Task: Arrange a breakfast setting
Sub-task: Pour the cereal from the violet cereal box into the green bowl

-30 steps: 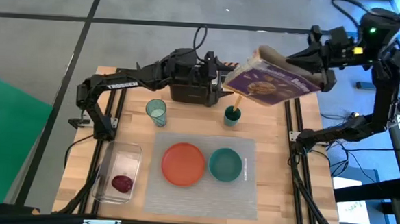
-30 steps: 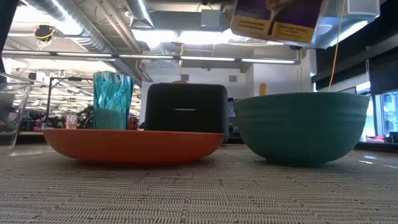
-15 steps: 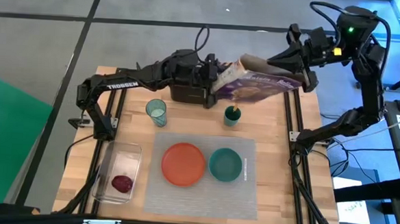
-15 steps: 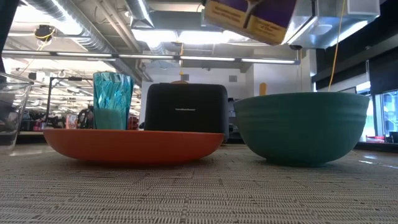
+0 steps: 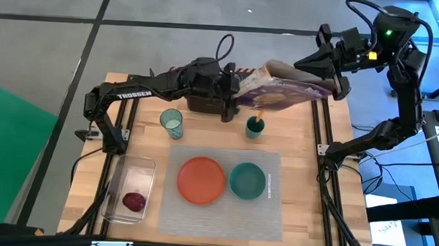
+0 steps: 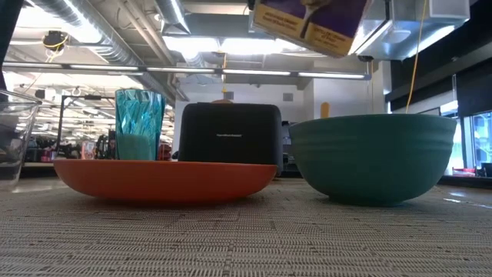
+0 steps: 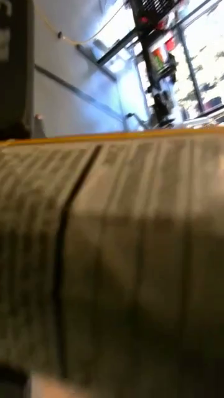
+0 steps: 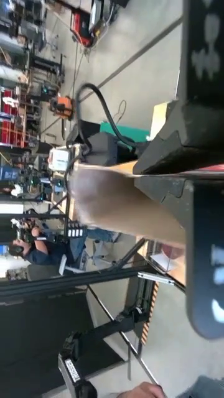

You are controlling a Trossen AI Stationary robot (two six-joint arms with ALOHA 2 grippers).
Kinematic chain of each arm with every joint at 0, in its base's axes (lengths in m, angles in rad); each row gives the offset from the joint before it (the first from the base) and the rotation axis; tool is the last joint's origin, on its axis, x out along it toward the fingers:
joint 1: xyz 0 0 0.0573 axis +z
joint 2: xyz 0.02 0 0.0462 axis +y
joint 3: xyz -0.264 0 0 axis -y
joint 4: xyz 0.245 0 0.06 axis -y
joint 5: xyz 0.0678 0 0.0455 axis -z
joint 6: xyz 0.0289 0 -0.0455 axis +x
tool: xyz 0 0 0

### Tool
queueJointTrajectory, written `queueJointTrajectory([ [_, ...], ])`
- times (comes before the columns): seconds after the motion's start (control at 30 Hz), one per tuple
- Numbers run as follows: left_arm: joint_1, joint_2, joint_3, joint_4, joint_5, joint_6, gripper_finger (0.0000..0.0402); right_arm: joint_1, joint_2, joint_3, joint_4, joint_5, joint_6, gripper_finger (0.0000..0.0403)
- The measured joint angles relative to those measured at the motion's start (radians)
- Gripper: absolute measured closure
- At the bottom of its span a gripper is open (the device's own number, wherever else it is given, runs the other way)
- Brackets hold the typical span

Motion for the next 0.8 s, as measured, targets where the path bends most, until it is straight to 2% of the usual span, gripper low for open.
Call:
queueJointTrajectory([
  [0.17, 0.001, -0.041, -0.002, -0.136, -0.052, 0.004, 0.0273, 0.000, -0.008, 0.001, 0.017, 0.053, 0.000, 0.0337],
  [0.3, 0.003, -0.095, -0.002, -0.242, -0.085, 0.032, 0.0272, 0.000, -0.020, 0.001, 0.062, 0.169, 0.000, 0.0276],
  [0.47, 0.002, -0.142, -0.001, -0.273, -0.097, 0.025, 0.0280, 0.000, -0.023, 0.001, 0.094, 0.317, 0.000, 0.0220],
  [0.6, -0.003, -0.209, 0.000, -0.385, -0.099, 0.050, 0.0284, 0.000, -0.022, 0.001, 0.042, 0.435, -0.006, 0.0202],
  [0.7, -0.012, -0.273, 0.000, -0.603, -0.101, 0.121, 0.0285, 0.000, -0.023, 0.001, -0.052, 0.558, -0.006, 0.0201],
  [0.8, -0.024, -0.328, 0.000, -0.803, -0.084, 0.147, 0.0285, 0.000, -0.022, 0.001, -0.165, 0.737, 0.019, 0.0201],
])
